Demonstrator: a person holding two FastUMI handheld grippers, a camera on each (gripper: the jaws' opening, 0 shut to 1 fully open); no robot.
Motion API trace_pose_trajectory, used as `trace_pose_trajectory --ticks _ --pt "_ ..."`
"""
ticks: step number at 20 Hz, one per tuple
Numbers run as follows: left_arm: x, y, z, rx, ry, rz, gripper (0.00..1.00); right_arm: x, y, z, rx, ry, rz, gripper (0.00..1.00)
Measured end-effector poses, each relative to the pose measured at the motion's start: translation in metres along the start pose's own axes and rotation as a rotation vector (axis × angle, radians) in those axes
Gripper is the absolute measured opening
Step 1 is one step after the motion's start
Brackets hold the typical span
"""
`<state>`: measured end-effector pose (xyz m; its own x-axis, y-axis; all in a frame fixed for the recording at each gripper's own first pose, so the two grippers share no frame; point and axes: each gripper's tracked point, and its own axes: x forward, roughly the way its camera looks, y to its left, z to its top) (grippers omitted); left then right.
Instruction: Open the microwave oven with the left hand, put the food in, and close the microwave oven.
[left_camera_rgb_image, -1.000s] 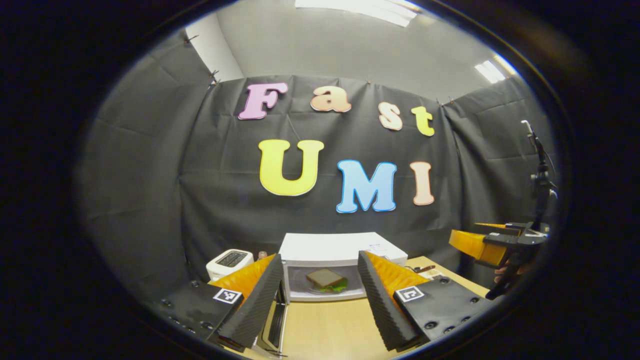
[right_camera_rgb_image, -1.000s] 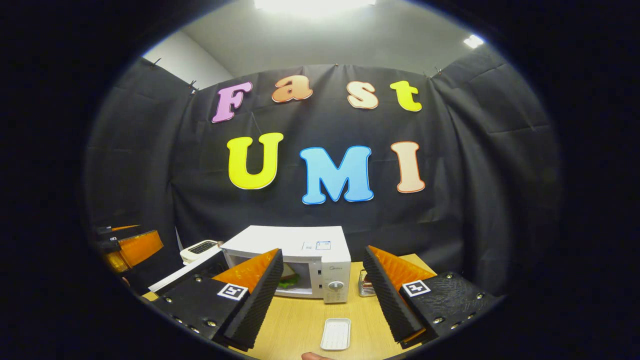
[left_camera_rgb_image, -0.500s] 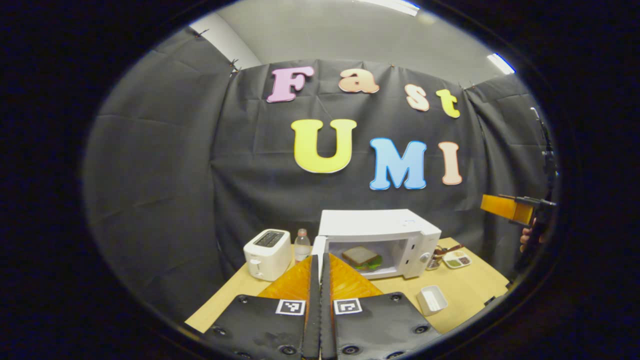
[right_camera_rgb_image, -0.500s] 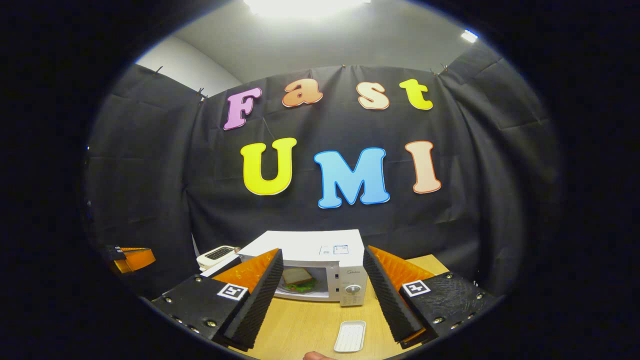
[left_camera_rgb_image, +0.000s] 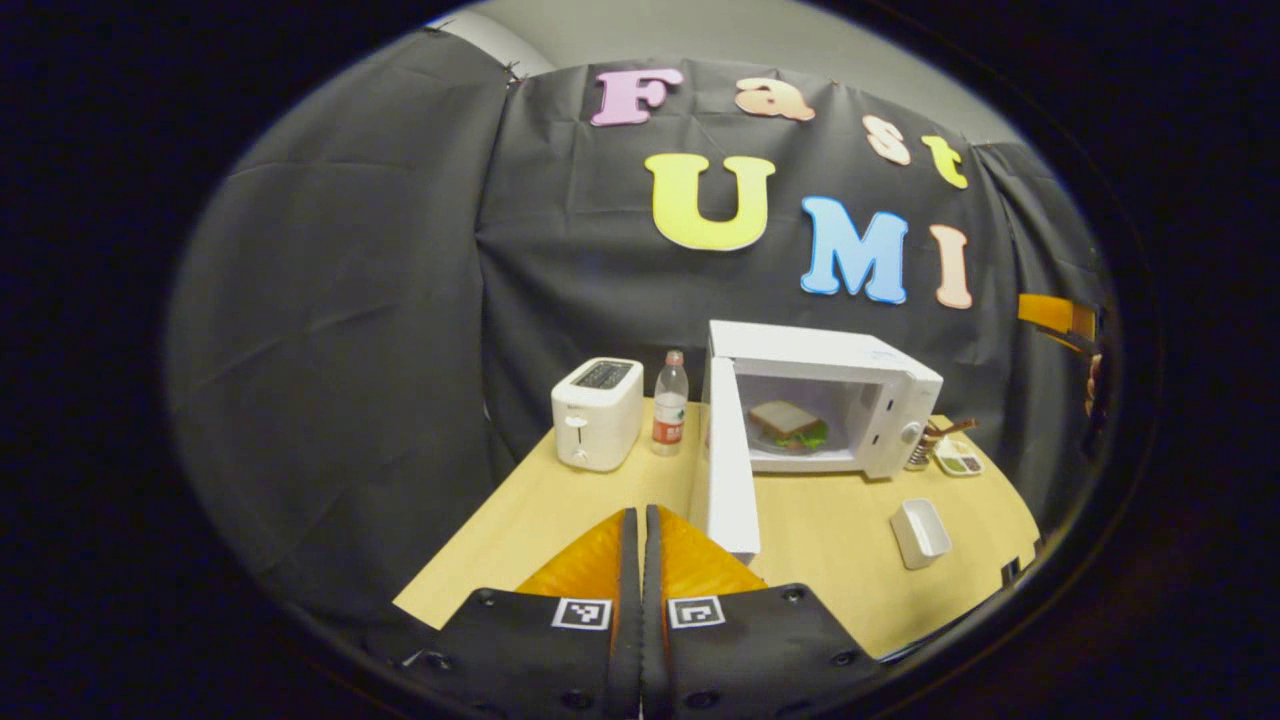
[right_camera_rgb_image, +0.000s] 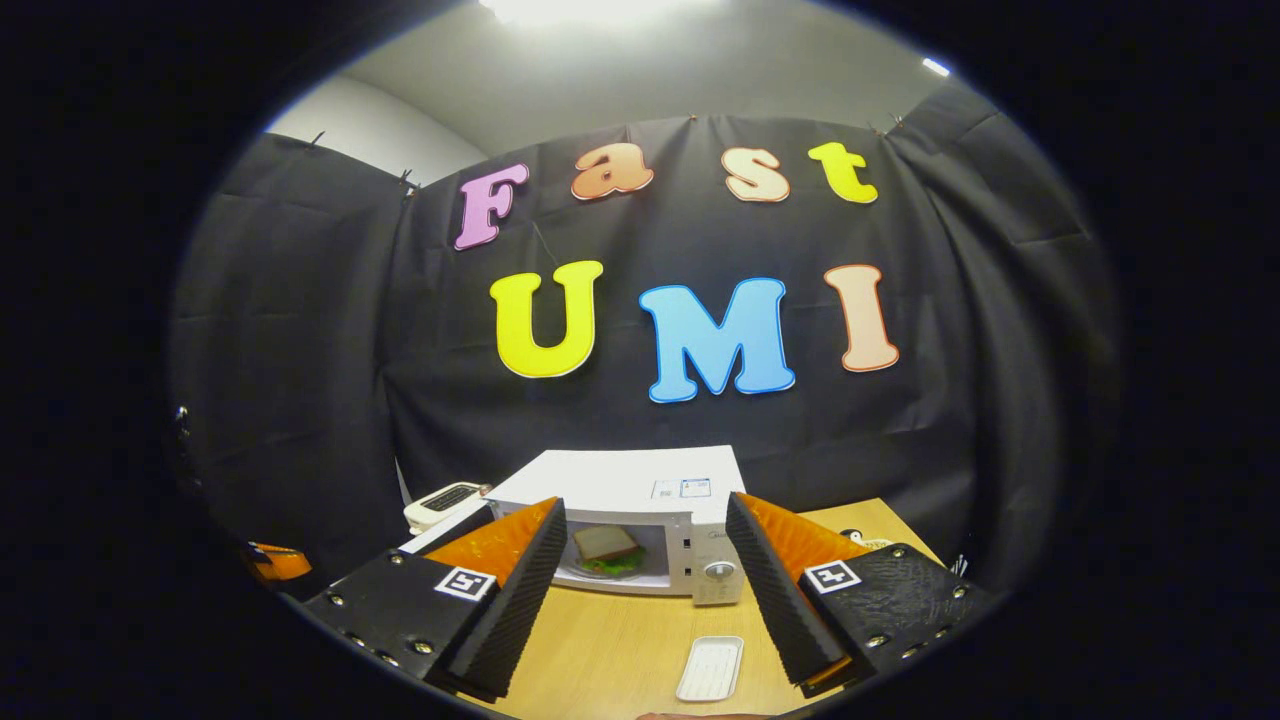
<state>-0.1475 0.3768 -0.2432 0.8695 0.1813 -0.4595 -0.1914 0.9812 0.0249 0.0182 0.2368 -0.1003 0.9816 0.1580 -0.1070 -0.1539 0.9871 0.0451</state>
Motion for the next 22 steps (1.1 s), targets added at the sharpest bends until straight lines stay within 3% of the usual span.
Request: trace_pose_trajectory --ticks 4,9,15,22 --pt "0.013 -0.016 -0.024 0.014 0.055 -0.056 0.07 -0.001 -0.010 0.004 -0.001 -0.011 -0.030 0.96" --pt "0.012 -0.033 -0.021 0.015 0.038 -0.092 0.07 -0.002 -0.020 0.001 0.001 0.001 -0.052 0.96" --pt "0.009 -0.086 -0.024 0.059 0.040 -0.163 0.07 -0.003 -0.034 -0.002 -0.004 0.015 -0.077 0.96" --pt "0.019 -0.164 -0.021 0.101 0.049 -0.303 0.07 -0.004 -0.065 -0.003 -0.001 0.026 -0.144 0.96"
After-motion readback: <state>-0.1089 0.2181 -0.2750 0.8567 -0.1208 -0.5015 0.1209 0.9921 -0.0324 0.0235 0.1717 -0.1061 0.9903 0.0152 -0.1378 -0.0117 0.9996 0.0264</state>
